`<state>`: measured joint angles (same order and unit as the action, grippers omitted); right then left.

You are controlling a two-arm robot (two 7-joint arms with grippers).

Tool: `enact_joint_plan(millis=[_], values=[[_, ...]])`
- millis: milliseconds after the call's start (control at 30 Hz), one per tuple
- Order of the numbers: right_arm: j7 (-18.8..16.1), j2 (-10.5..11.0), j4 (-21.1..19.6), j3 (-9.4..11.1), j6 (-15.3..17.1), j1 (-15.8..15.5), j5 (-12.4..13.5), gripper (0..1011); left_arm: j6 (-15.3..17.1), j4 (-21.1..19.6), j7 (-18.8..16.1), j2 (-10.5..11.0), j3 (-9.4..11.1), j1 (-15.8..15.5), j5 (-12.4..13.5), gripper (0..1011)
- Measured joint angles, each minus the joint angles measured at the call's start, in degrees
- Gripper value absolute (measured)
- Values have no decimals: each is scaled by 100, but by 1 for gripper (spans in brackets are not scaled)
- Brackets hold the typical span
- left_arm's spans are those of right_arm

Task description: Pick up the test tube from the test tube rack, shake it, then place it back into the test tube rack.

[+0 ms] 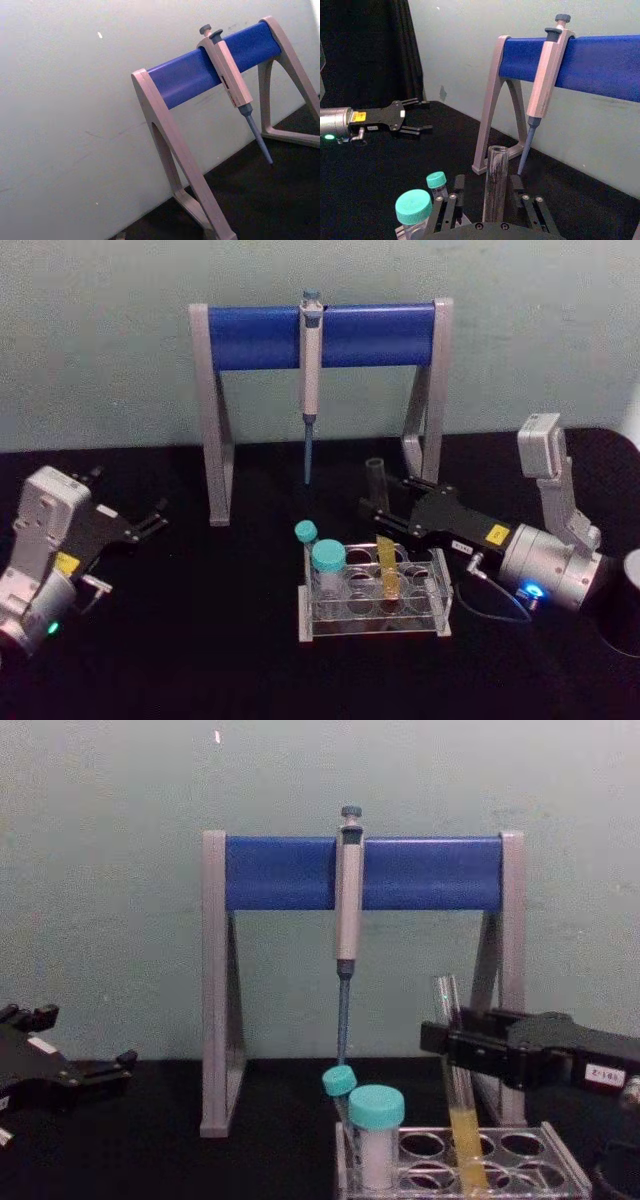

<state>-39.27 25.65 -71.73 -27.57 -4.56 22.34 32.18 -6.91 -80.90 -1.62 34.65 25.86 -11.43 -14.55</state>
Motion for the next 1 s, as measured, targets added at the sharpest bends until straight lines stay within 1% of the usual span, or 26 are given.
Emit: enact_joint_plan(millis=[33, 67, 100, 133, 167, 200, 233, 267, 300, 367, 400, 433, 500, 833, 900, 967, 1000], values=[[0, 0, 0, 0, -1, 0, 1, 605, 0, 0, 0, 0, 0, 0, 0, 1001], [0, 0, 0, 0, -2, 0, 1, 621, 0, 0, 0, 0, 0, 0, 0, 1001], [0, 0, 0, 0, -2, 0, 2, 666, 0, 0, 0, 0, 0, 0, 0, 1001], [0, 0, 0, 0, -2, 0, 2, 666, 0, 0, 0, 0, 0, 0, 0, 1001], [0, 0, 0, 0, -3, 0, 2, 726, 0, 0, 0, 0, 0, 0, 0, 1001], [0, 0, 0, 0, -2, 0, 2, 745, 0, 0, 0, 0, 0, 0, 0, 1001], [0, 0, 0, 0, -3, 0, 2, 804, 0, 0, 0, 0, 0, 0, 0, 1001], [0, 0, 0, 0, -3, 0, 2, 804, 0, 0, 0, 0, 0, 0, 0, 1001], [0, 0, 0, 0, -2, 0, 2, 840, 0, 0, 0, 0, 0, 0, 0, 1001], [0, 0, 0, 0, -2, 0, 2, 867, 0, 0, 0, 0, 0, 0, 0, 1001], [0, 0, 0, 0, -3, 0, 3, 923, 0, 0, 0, 0, 0, 0, 0, 1001], [0, 0, 0, 0, -2, 0, 3, 936, 0, 0, 0, 0, 0, 0, 0, 1001], [0, 0, 0, 0, -2, 0, 3, 1000, 0, 0, 0, 0, 0, 0, 0, 1001], [-3, 1, -13, 7, -35, -7, 6, 1000, 0, 0, 0, 0, 0, 0, 0, 1001], [0, 2, -45, 38, -96, -37, 16, 1000, 0, 0, 0, 0, 0, 0, 0, 1001], [36, 2, -138, 123, -250, -117, 61, 1000, 0, 0, 0, 0, 0, 0, 0, 1001], [56, -5, -218, 201, -377, -180, 111, 1000, 0, 0, 0, 0, 0, 0, 0, 1001]])
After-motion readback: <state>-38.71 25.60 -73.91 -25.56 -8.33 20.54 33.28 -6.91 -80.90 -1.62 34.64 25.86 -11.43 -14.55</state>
